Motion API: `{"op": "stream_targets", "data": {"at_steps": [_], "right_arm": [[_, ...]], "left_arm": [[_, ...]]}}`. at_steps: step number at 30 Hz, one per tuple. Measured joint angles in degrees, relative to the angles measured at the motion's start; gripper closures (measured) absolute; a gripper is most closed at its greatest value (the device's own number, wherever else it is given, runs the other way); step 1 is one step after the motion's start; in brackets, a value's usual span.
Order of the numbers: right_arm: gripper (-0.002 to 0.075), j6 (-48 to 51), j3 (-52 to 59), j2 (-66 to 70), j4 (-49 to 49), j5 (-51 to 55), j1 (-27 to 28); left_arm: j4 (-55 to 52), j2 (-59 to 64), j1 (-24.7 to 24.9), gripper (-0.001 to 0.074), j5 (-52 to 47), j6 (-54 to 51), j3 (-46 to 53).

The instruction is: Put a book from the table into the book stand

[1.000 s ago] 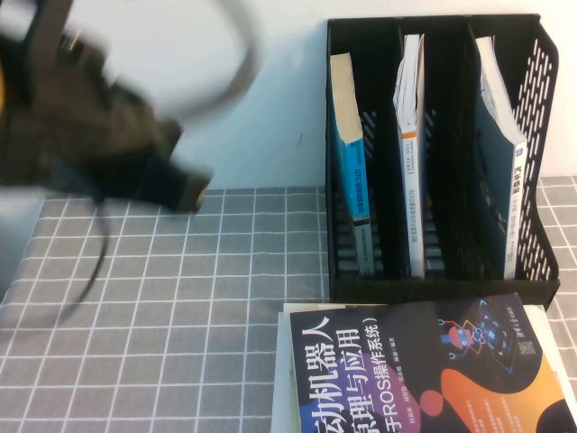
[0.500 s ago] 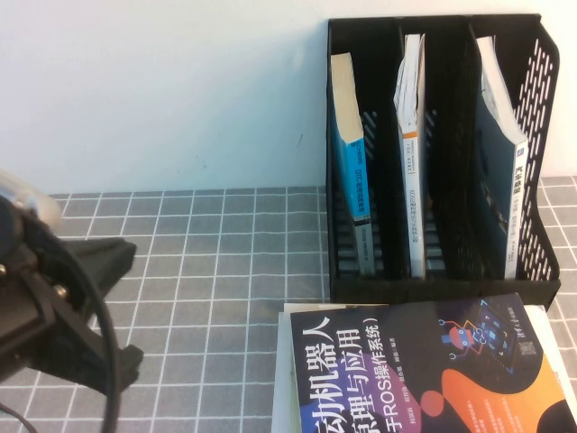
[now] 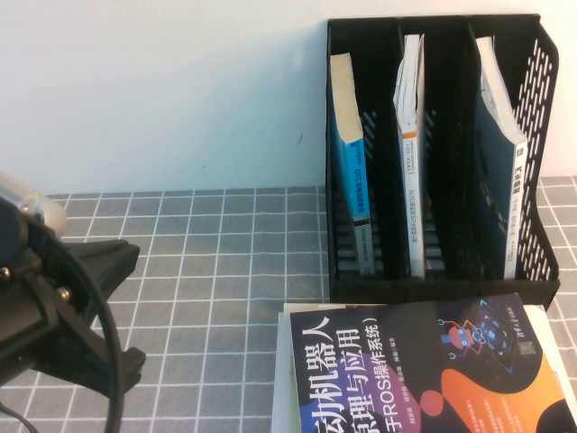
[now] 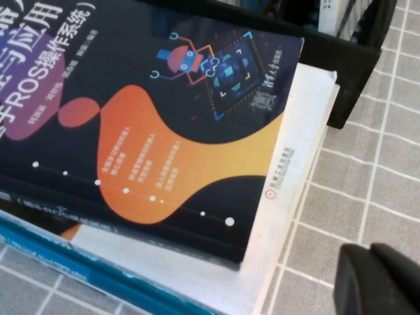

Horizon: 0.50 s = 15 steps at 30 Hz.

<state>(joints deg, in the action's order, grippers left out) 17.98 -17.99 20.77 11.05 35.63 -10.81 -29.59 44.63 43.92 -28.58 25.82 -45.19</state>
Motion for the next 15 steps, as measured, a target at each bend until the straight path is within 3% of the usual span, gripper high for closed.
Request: {"op": "stream_targets", "data": {"at_steps": [9,15], "right_arm": [[0.0729,-0.10,0.00,0.00,0.03,0.00,0.00],[0.0729,-0.12,0.00,0.00,0.03,0.00,0.00]], "left_arm": [[1.92,-2.77,-1.27,0.0734,-2.92,0.00,0.00],[14.37,-13.01,-13.53,0.0734,-0.34,-14.65,5.17]]}}
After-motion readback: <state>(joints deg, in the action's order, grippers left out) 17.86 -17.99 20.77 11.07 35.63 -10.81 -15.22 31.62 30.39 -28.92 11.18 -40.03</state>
